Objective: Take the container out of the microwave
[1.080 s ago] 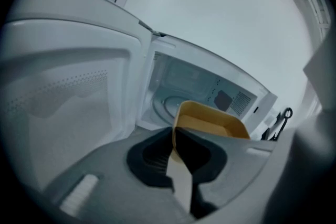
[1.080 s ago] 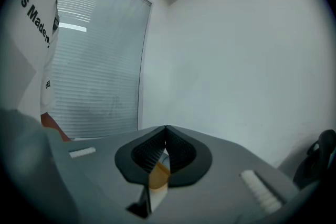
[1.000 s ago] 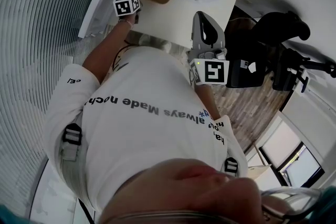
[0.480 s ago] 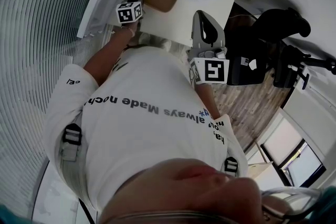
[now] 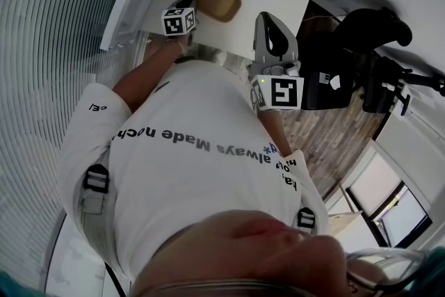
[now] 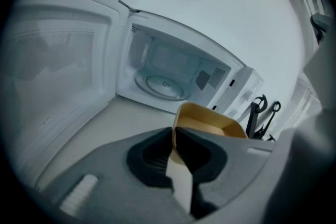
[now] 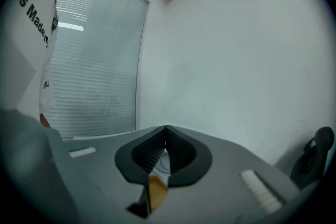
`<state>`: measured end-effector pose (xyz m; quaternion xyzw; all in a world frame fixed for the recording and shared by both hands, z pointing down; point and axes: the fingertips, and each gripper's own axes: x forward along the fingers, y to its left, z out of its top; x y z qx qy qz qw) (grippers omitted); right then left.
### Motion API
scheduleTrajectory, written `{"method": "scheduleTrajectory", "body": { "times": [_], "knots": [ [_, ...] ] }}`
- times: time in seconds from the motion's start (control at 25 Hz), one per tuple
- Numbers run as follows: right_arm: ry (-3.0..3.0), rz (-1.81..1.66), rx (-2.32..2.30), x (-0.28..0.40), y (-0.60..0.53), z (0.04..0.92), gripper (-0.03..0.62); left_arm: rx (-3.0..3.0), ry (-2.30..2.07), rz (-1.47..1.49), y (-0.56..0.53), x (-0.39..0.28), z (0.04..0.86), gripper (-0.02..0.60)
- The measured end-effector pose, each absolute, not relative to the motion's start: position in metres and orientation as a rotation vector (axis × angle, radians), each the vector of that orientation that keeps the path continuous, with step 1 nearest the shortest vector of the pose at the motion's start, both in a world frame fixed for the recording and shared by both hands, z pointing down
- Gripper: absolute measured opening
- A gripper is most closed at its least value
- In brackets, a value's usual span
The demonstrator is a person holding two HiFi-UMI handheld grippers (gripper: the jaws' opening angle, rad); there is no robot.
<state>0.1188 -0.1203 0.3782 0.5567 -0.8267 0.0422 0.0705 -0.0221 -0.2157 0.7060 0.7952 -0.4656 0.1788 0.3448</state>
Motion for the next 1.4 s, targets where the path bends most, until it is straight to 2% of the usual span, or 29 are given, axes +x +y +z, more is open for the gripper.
{"method": "scheduleTrajectory", "body": {
  "times": [0.72,1.4],
  "knots": [
    [-2.463,0.162,1.721,0.128,-0.112,0.383,0.002,2.038,-1.181,0.523,-0.19,0.033,0.735,0.023],
    [-2.431,0.154,1.693,0.135,-0.103,0.392,0.002,2.009,-1.151,0.562,-0.175,0.047,0.761,0.028]
  ]
}}
